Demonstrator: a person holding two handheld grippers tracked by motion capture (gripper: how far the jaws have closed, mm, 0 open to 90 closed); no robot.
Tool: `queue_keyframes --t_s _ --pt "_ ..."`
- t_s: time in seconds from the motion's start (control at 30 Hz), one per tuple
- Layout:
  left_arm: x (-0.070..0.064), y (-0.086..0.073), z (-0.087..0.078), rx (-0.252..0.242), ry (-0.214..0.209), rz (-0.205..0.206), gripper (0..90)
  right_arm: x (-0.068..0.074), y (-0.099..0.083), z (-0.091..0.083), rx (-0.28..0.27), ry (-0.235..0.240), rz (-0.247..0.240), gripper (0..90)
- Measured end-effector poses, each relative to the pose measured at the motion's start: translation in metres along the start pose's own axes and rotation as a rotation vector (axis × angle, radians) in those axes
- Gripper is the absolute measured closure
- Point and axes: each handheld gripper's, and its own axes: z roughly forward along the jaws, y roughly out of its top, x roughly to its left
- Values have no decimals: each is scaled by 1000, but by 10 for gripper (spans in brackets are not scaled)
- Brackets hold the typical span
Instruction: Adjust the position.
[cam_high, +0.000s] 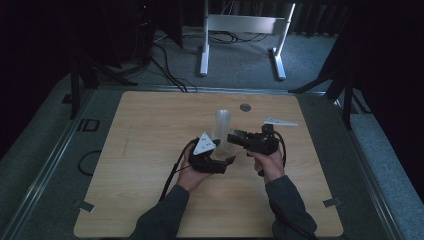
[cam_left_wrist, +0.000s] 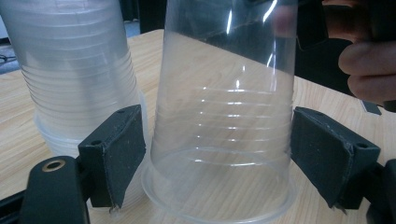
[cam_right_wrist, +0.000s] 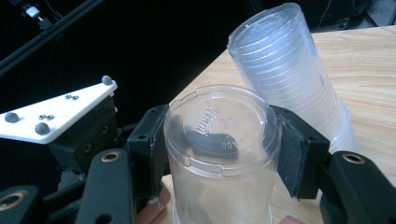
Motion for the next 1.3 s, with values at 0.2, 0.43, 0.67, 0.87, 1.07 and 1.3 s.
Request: queue_keyframes --t_s 0.2,0.43,0.67,0.87,1.07,1.3 --pt "-1 0 1 3 -4 1 211 -1 0 -1 -5 22 12 417" --pt "-1 0 1 3 1 7 246 -2 0 -2 -9 26 15 417" --pt "-2 0 1 4 1 11 266 -4 -1 -3 -11 31 28 416" --pt "-3 0 1 -3 1 13 268 -6 -1 -4 -17 37 35 416" --pt "-3 1 1 -2 2 19 269 -7 -2 -5 -20 43 37 414" --pt "-4 1 1 -3 2 18 273 -7 -1 -6 -16 43 36 411"
